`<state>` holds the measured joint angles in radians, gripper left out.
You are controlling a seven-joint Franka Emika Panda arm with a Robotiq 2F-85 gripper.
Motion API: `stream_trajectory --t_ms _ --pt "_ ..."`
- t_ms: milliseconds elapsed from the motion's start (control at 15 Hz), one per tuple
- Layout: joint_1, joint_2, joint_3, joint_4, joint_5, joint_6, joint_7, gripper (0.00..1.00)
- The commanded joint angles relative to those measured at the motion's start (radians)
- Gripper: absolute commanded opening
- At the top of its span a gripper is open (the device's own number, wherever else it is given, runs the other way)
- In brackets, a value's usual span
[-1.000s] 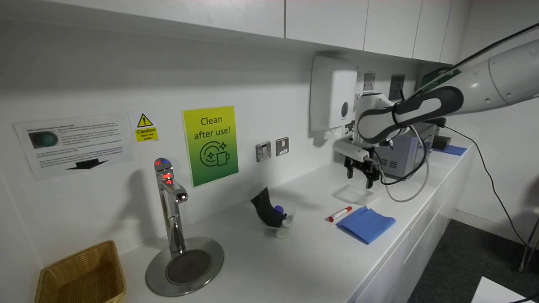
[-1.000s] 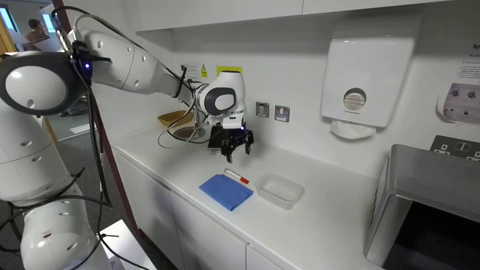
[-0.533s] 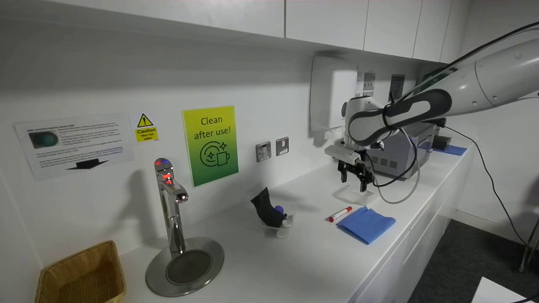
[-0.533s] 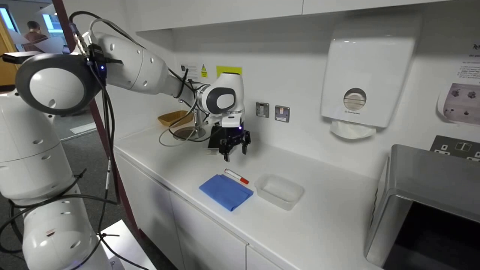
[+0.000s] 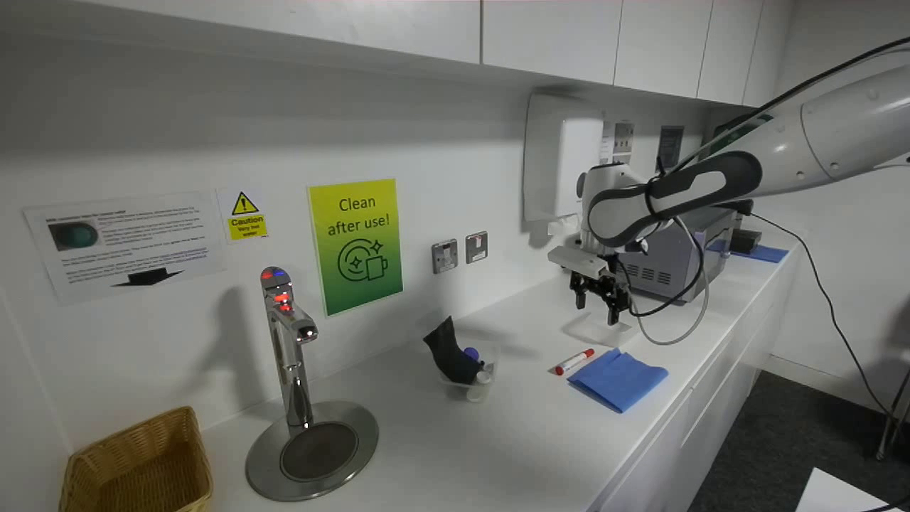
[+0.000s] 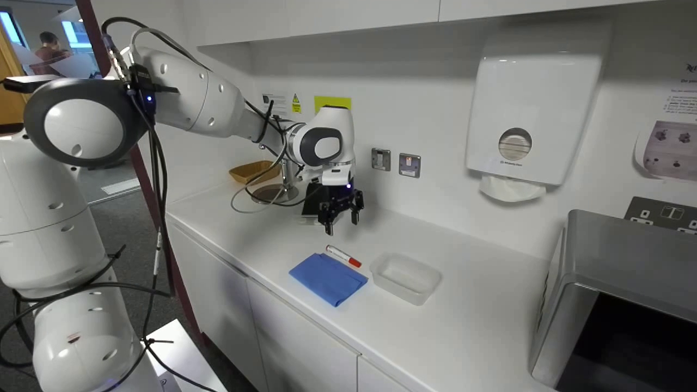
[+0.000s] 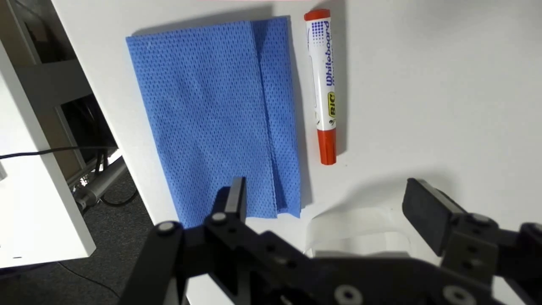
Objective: Put the marker inside the container
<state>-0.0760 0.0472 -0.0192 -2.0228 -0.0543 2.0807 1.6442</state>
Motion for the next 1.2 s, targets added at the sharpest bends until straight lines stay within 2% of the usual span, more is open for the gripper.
stream_trajectory --t_ms 0,1133 --pt "0.021 0.044 -0.01 0.024 0.016 -0.006 -0.011 1.0" --pt "0.091 0.274 -0.031 0.198 -0.009 -0.038 0.01 1.0"
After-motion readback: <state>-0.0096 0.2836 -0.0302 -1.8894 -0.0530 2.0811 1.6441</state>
